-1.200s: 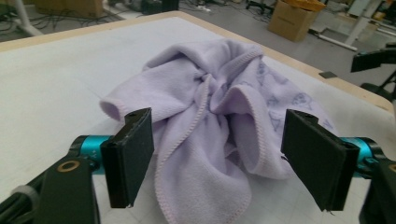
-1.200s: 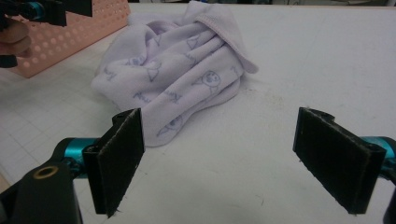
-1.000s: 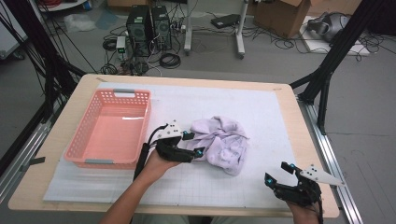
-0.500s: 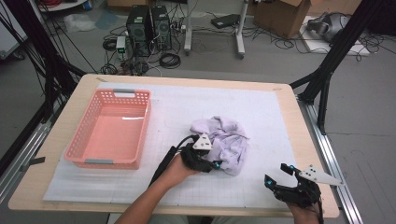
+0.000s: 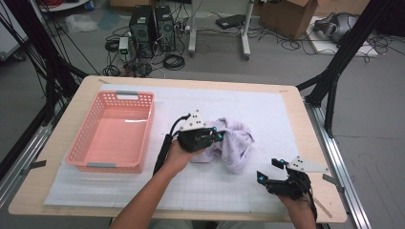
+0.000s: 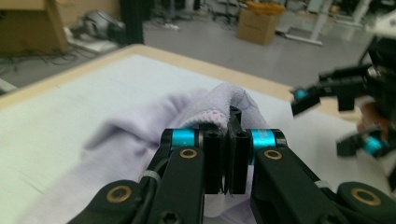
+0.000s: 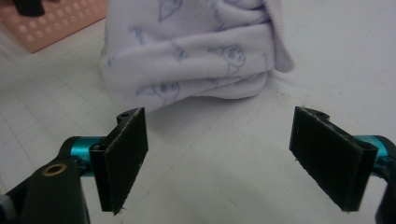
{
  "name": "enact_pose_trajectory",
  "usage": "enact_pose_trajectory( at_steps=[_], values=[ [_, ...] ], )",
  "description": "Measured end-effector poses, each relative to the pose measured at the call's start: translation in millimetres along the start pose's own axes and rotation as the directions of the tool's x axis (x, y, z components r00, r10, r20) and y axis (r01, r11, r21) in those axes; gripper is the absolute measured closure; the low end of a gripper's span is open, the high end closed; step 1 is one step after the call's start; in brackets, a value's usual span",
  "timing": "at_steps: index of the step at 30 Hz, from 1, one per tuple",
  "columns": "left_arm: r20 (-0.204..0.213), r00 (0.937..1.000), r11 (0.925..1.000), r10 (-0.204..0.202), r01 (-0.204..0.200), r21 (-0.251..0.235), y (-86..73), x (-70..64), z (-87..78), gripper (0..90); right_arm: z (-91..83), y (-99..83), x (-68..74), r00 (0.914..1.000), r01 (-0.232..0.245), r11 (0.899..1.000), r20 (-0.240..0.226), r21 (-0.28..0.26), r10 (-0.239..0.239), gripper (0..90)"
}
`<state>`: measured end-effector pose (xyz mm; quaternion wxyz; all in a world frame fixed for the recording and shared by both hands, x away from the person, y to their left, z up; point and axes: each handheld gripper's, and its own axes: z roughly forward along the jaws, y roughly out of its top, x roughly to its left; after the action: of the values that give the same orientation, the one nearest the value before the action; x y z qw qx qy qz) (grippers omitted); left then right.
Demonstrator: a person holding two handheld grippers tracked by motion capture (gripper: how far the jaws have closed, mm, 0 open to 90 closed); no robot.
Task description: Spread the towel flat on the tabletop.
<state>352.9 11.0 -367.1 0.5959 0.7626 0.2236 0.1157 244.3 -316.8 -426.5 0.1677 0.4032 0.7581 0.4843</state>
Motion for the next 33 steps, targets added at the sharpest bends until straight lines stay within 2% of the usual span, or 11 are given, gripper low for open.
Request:
enact_pose_trajectory(
  at_steps=[5, 7, 10, 12, 14, 20, 22, 23, 25, 30, 33],
  values=[
    [-0.126, 0.9915, 0.9994, -0.03, 0.032, 0.01, 11.5, 24.1, 2.0, 87.5, 26.5, 13.2, -6.1, 0.9983, 0.019, 0.999, -0.056, 0.051, -0.016, 29.7],
    [-0.185, 0.982, 0.9993, -0.037, 0.038, 0.004, 14.4, 33.1, 2.4, 87.5, 35.6, 19.6, -6.5, 0.9978, 0.029, 0.999, -0.06, 0.045, -0.026, 31.7],
    [-0.271, 0.961, 0.998, -0.056, 0.062, 0.013, 13.8, 47.1, 6.2, 87.6, 49.0, 30.6, -5.0, 0.9971, 0.044, 0.998, -0.064, 0.042, -0.041, 32.5],
    [-0.304, 0.9496, 0.9965, -0.075, 0.083, 0.012, 11.1, 55.4, 7.1, 87.6, 61.5, 37.2, -4.1, 0.9965, 0.059, 0.997, -0.062, 0.051, -0.056, 32.5],
    [-0.312, 0.9437, 0.9936, -0.108, 0.112, -0.005, 8.1, 61.1, 6.8, 87.6, 76.4, 42.2, -2.1, 0.996, 0.073, 0.995, -0.056, 0.072, -0.069, 32.3],
    [-0.304, 0.9459, 0.9934, -0.114, 0.113, -0.023, 7.9, 65.7, 1.0, 87.6, 119.2, 56.7, -3.8, 0.9954, 0.085, 0.993, 0.038, 0.076, -0.088, 41.7],
    [-0.305, 0.9453, 0.9932, -0.115, 0.114, -0.023, 7.4, 68.4, -2.5, 87.6, 124.1, 59.1, -8.3, 0.9955, 0.072, 0.995, 0.056, 0.074, -0.076, 70.2],
    [-0.305, 0.9448, 0.9928, -0.119, 0.117, -0.026, 7.2, 69.4, -3.7, 87.6, 122.8, 59.1, -12.1, 0.9974, 0.053, 0.997, 0.045, 0.061, -0.056, 77.1],
    [-0.306, 0.9439, 0.9923, -0.123, 0.12, -0.029, 5.8, 72.6, -7.6, 87.6, 116.2, 60.2, -16.7, 0.9989, 0.04, 0.998, 0.022, 0.048, -0.041, 86.9],
    [-0.289, 0.9485, 0.9914, -0.13, 0.129, -0.021, -3.6, 73.9, -15.0, 87.6, 74.8, 67.6, -28.9, 0.9969, 0.035, 0.999, -0.071, 0.032, -0.033, 87.7],
    [-0.288, 0.9468, 0.9892, -0.143, 0.146, -0.014, -8.3, 75.4, -16.4, 87.6, 50.2, 81.7, -40.7, 0.9978, 0.018, 1.0, -0.063, -0.018, -0.019, 87.8]
  ],
)
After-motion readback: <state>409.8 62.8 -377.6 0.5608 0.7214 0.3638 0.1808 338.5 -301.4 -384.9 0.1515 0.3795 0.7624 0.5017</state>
